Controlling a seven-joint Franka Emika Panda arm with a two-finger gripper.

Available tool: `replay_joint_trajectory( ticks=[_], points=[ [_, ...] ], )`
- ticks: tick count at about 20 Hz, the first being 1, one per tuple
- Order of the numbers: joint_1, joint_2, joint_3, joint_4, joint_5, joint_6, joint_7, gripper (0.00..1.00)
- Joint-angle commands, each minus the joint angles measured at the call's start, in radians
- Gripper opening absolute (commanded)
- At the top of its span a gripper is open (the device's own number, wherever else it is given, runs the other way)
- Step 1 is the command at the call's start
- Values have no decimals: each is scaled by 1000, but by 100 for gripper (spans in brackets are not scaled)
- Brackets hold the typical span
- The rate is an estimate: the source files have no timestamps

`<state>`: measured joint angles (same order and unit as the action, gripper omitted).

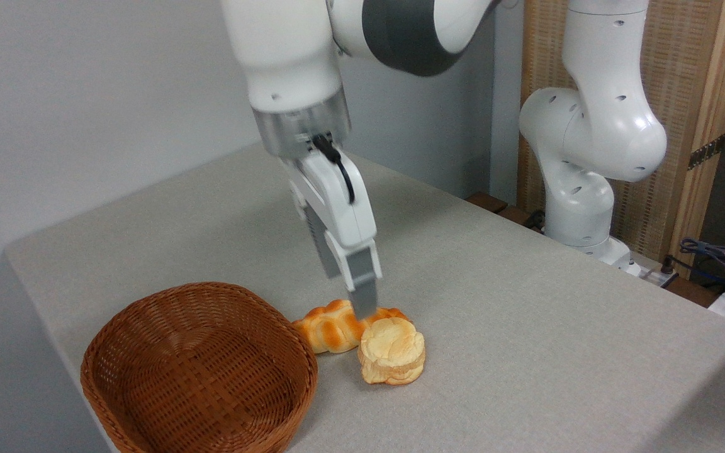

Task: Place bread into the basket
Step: 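Move the open gripper over the round pale bun and lower it, then close the gripper on the round pale bun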

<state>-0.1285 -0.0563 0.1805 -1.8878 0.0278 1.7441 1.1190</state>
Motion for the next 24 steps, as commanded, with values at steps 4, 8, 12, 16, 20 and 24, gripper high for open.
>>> replay_joint_trajectory(
  ticks=[4,8,12,16,20,24],
  points=[
    [-2,-14,13,-155,63,70,39,100],
    [-10,-8,11,-183,61,95,39,100],
    [-8,4,7,-195,63,136,41,100],
    [-7,9,8,-201,63,147,39,100],
    [-7,15,8,-217,81,149,41,100],
    [-5,26,8,-217,81,149,39,100]
  ],
)
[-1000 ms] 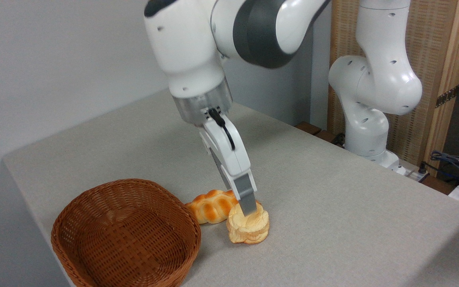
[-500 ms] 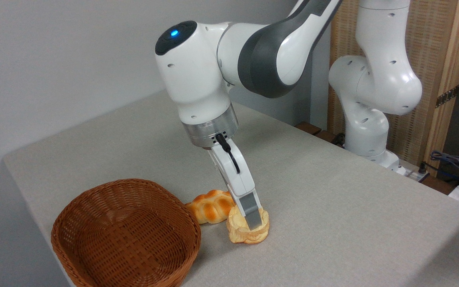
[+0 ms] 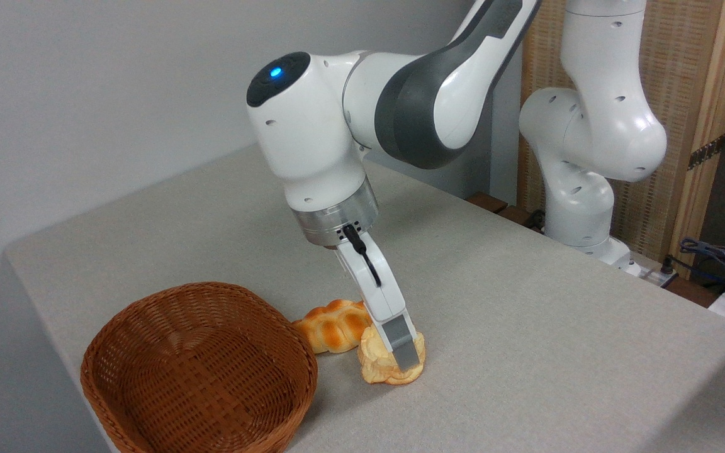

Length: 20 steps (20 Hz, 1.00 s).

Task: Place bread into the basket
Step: 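Close the gripper on the round pale bun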

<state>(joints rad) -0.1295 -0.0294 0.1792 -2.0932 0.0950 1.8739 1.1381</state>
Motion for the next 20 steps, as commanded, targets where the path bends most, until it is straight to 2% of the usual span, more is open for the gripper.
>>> replay_joint_trajectory(
  ticks=[1,4,7,8,20],
  points=[
    [-4,0,9,-13,14,19,20,100],
    [-4,5,9,-11,14,21,19,99],
    [-4,5,9,-11,12,21,20,62],
    [-4,5,9,-11,12,21,20,53],
    [-4,5,9,-11,12,21,20,52]
  ],
)
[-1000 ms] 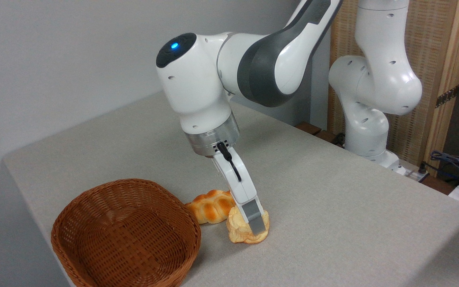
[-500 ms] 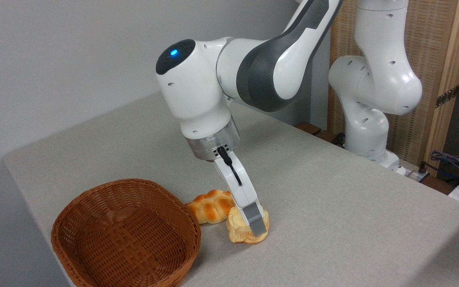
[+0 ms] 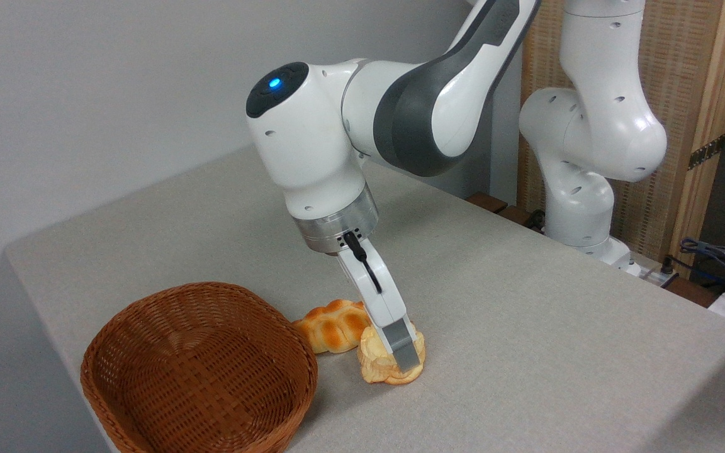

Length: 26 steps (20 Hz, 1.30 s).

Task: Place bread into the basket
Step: 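Close the gripper on the round pale bun, then lift the bun and carry it over the wicker basket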

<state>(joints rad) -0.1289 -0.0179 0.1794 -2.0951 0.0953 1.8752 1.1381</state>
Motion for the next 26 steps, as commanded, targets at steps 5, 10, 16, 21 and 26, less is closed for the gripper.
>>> replay_joint_trajectory(
  ticks=[5,10,16,21,26],
  points=[
    [-5,-7,9,-10,12,19,20,52],
    [-5,-37,12,18,4,7,19,58],
    [-5,-46,11,151,-23,16,17,60],
    [-8,-30,3,242,-169,66,-9,65],
    [-9,29,-55,244,-166,316,-225,75]
  ],
)
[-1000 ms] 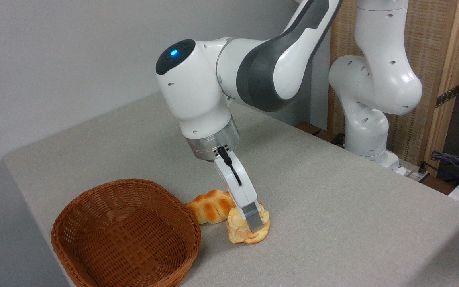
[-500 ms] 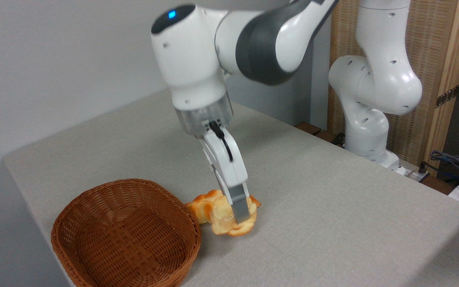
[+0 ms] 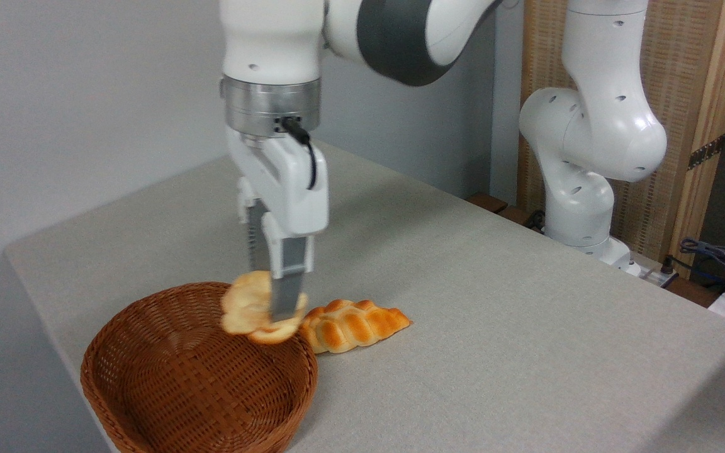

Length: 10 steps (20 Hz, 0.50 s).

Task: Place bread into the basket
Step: 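Lift the bun and carry it over the wicker basket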

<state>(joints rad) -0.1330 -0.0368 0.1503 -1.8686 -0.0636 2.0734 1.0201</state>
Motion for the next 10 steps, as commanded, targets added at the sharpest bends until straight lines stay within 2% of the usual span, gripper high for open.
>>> replay_joint_trajectory(
  ticks=[1,2,4,10],
  points=[
    [-5,52,-31,17,-7,141,-133,75],
    [-5,54,-41,17,-7,158,-146,79],
    [-5,54,-44,19,-4,178,-147,100],
    [-5,61,-46,16,10,174,-146,100]
  ],
)
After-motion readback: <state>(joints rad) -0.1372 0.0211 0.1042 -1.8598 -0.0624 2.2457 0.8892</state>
